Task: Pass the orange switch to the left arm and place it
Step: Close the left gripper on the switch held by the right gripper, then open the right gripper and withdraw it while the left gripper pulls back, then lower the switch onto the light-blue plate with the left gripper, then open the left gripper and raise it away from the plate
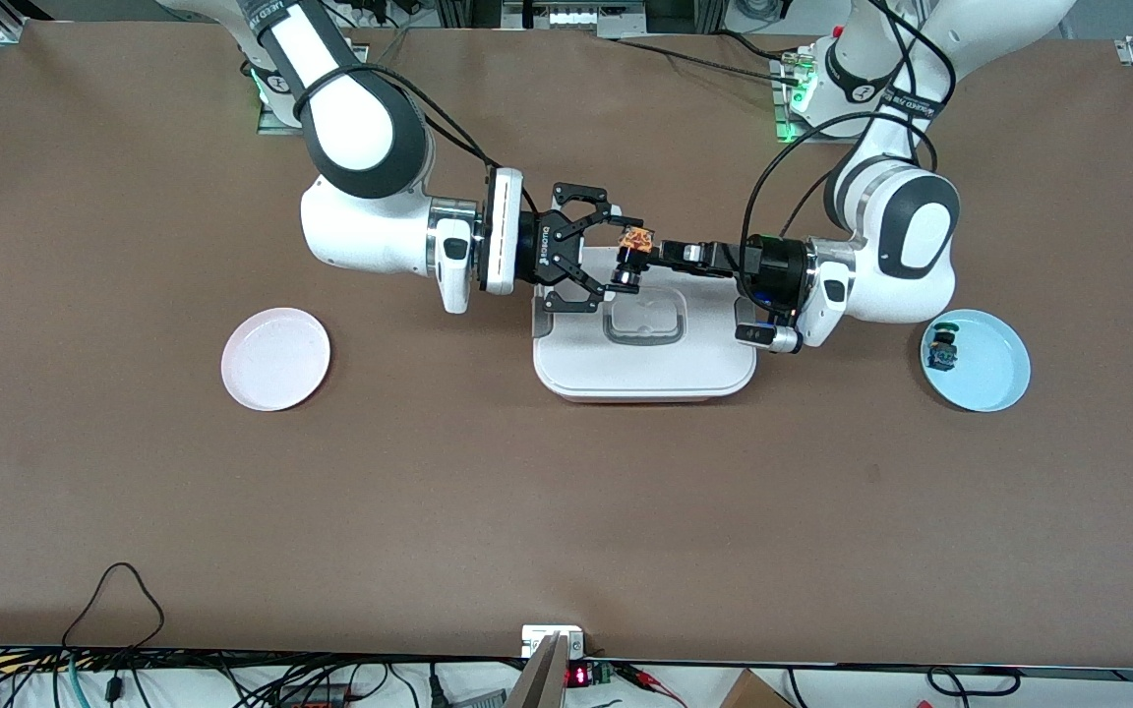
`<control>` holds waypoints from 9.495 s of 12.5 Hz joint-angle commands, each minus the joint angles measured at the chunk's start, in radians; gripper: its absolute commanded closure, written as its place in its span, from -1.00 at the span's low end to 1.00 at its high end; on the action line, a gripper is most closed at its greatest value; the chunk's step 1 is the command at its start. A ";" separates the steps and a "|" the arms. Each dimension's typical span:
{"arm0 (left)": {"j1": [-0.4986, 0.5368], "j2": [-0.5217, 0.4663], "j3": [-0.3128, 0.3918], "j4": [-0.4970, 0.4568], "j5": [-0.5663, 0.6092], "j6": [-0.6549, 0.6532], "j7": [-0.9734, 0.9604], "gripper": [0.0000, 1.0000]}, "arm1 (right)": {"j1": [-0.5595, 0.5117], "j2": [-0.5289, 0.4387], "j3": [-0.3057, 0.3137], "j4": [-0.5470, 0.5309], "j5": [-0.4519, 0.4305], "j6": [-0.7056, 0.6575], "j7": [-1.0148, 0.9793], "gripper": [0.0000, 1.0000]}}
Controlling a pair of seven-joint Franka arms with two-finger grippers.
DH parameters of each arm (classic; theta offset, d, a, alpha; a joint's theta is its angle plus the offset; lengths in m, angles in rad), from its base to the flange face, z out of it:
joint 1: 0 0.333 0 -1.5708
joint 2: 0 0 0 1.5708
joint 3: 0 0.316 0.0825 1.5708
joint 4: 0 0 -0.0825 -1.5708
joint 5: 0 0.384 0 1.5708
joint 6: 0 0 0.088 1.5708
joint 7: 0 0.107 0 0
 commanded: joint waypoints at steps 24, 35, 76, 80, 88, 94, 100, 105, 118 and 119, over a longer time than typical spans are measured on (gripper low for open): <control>-0.039 -0.001 -0.003 0.005 -0.044 -0.015 0.015 1.00 | -0.068 -0.046 -0.001 0.036 0.007 -0.012 0.114 -1.00; 0.041 -0.039 0.089 0.004 0.228 -0.133 0.018 1.00 | -0.468 -0.081 -0.005 0.105 -0.393 -0.636 0.346 -1.00; 0.337 0.175 0.294 0.282 1.879 0.222 1.441 1.00 | -0.570 -0.594 -0.139 -0.228 -1.811 -0.493 1.429 -1.00; 0.346 0.225 0.294 0.282 1.879 0.250 1.455 1.00 | -0.545 -0.543 -0.126 -0.182 -1.809 -0.486 1.429 -1.00; 0.383 0.294 0.252 0.282 1.870 0.327 1.569 1.00 | -0.537 -0.543 -0.128 -0.173 -1.809 -0.490 1.428 -1.00; 0.426 0.315 0.239 0.282 1.870 0.357 1.610 1.00 | -0.537 -0.543 -0.128 -0.173 -1.809 -0.488 1.428 -1.00; 0.438 0.344 0.239 0.266 1.869 0.393 1.610 1.00 | -0.537 -0.543 -0.129 -0.173 -1.809 -0.488 1.429 -1.00; 0.447 0.331 0.239 0.251 1.844 0.379 1.607 -1.00 | -0.540 -0.543 -0.131 -0.173 -1.809 -0.490 1.428 -1.00; 0.435 0.003 0.164 0.274 1.806 0.227 1.596 -1.00 | -0.544 -0.543 -0.136 -0.174 -1.808 -0.497 1.425 -1.00; 0.435 -0.028 0.164 0.275 1.752 0.227 1.593 -1.00 | -0.544 -0.543 -0.136 -0.174 -1.808 -0.497 1.425 -1.00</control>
